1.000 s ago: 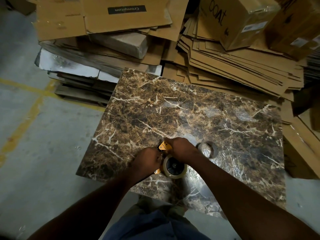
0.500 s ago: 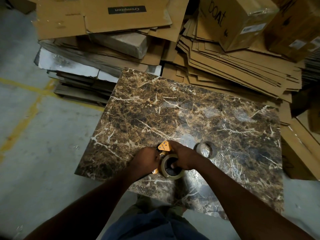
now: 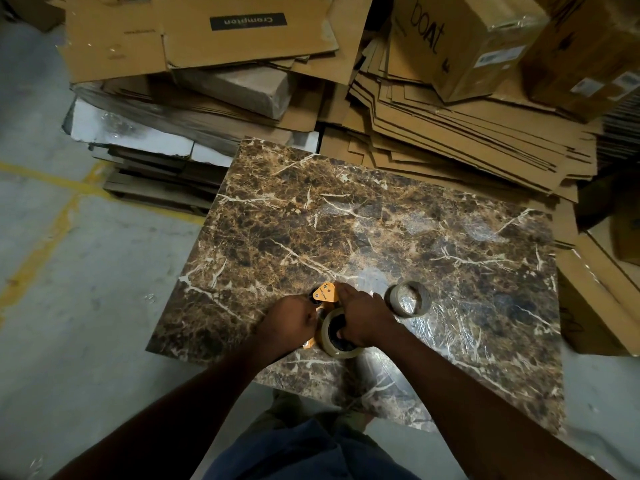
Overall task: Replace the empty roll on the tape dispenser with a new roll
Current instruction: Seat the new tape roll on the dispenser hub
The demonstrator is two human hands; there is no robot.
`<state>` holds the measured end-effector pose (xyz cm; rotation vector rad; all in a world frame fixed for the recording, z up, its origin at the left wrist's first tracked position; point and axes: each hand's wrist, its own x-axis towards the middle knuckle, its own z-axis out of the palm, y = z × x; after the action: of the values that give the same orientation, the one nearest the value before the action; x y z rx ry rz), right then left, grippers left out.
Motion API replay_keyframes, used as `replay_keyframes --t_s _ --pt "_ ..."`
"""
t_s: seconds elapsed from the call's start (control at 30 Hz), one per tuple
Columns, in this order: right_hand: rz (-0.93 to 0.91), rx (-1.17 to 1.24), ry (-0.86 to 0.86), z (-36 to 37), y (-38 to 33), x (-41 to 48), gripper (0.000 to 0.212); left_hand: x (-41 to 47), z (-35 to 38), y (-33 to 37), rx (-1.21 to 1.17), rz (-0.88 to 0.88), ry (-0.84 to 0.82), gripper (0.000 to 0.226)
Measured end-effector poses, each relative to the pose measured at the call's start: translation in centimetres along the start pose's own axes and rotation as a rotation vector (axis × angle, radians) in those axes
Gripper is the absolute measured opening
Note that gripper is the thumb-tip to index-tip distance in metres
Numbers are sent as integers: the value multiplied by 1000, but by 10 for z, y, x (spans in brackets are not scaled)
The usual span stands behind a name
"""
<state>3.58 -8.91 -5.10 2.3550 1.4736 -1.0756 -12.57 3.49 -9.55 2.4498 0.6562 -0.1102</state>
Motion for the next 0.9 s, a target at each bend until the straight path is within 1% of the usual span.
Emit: replay_keyframes --t_s 0.13,0.2,0.27,0.37,0.4,0.5,0.57,0.73,0.9 --pt "9 -20 -24 -4 -3 -2 111 7 -11 -9 -14 -2 61 34" --pt "10 -22 -20 -4 -3 -2 110 7 -16 -9 -8 5 53 30" --pt "17 -21 -15 -3 -3 -3 110 6 -18 -8 -20 -24 68 27" --pt "19 -27 -9 -1 -4 -3 109 14 -39 -21 -138 -123 103 20" --pt "20 -25 -15 -2 -4 -3 110 17 -48 -29 -127 -104 84 19" --pt "23 -26 -17 -5 -6 -2 111 19 -66 -48 88 66 1 27" --pt "24 -22 -11 -5 -6 -3 111 15 -69 -51 184 116 -25 25" --pt "26 -22 -11 -4 -5 -4 111 10 -68 -60 306 172 -35 17" --pt "33 -24 -13 -2 -7 -2 112 16 -92 -94 311 122 18 17"
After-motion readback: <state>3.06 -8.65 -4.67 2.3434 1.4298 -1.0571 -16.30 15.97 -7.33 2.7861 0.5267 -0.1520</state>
